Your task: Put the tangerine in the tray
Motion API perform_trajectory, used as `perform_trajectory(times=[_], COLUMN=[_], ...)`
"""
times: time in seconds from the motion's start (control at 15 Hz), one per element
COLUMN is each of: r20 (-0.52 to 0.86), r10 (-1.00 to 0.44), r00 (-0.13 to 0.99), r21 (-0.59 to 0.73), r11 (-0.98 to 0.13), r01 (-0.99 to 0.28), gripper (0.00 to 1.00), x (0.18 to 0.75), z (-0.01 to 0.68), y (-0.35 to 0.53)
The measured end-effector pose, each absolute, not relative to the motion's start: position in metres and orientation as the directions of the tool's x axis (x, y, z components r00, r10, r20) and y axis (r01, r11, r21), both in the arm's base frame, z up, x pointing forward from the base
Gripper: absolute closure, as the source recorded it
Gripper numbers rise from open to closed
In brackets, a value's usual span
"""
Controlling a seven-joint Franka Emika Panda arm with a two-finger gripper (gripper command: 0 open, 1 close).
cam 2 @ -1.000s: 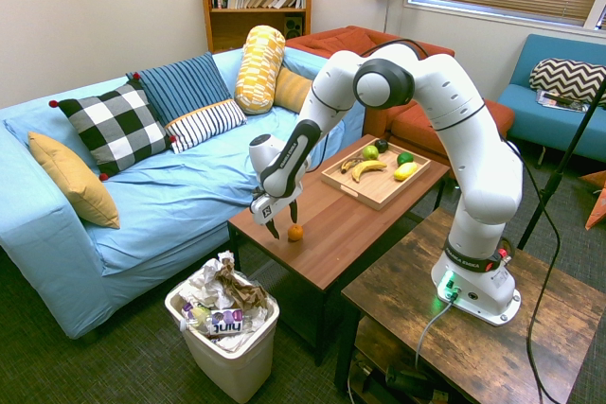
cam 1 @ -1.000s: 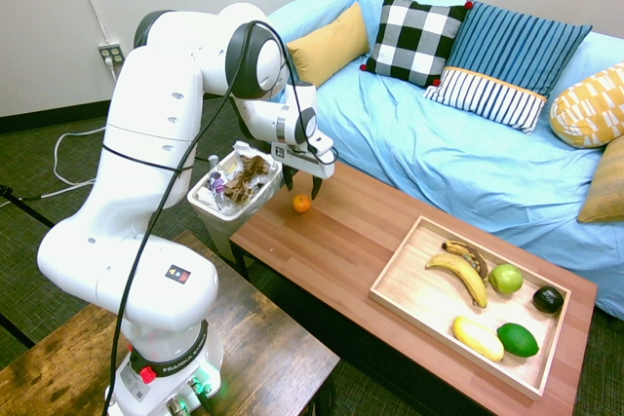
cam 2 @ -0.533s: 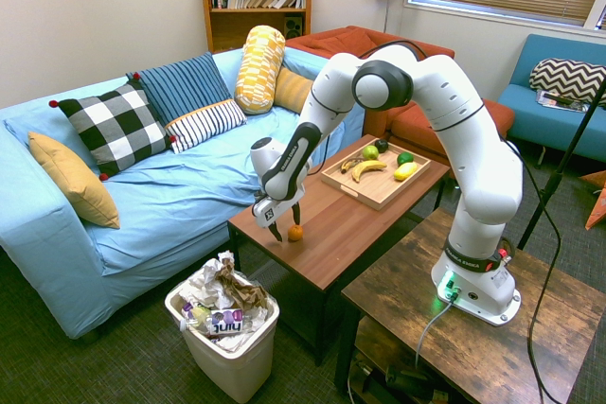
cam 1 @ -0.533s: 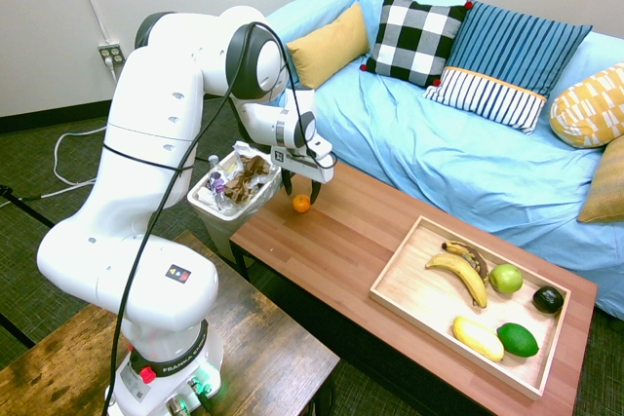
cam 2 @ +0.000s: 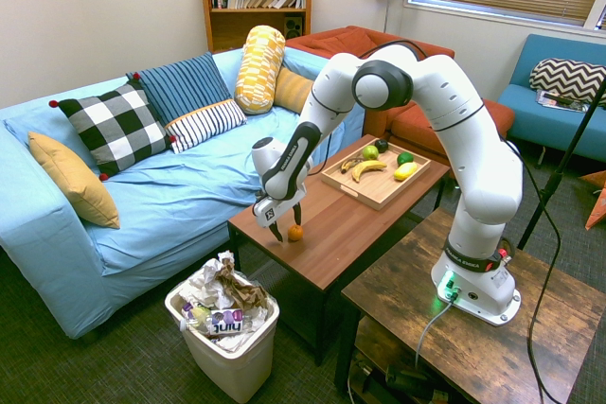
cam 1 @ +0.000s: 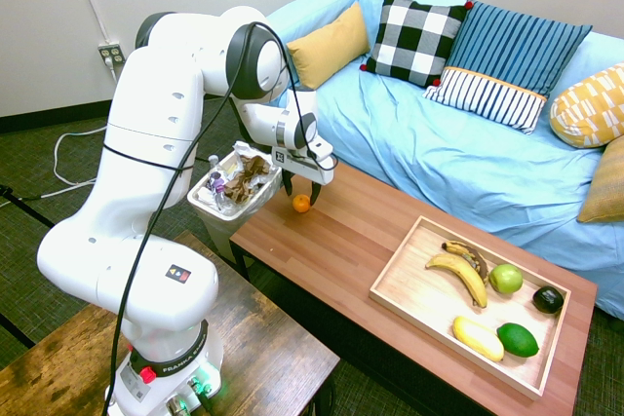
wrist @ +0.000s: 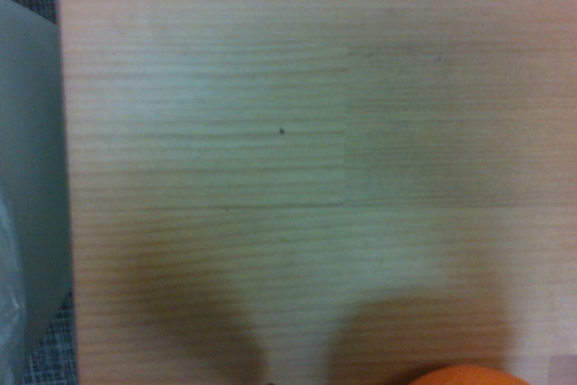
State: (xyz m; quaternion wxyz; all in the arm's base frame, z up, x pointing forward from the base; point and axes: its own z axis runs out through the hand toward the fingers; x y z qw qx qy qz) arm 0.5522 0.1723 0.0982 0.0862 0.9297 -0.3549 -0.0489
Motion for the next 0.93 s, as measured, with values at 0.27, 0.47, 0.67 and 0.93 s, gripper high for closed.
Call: perform_trajectory(times=[0.27, 0.47, 0.67, 0.93], r20=[-0.034, -0.035, -0.009, 0.036], r10=[-0.673, -0.673, -0.688, -0.733], r00=[0.739, 0.738, 0.726, 0.679], r21=[0.207, 0.209, 0.185, 0.139], r11=[-0.728, -0.728, -0.714, -0.669], r01=[-0.653, -0.654, -0.675, -0.73], gripper=[1.0, 1.0, 1.0, 1.0], x=[0.546, 0.544, 0.55, 0.559], z=[0.096, 0.096, 0.123, 0.209], y=[0.166, 0.165, 0.152, 0.096])
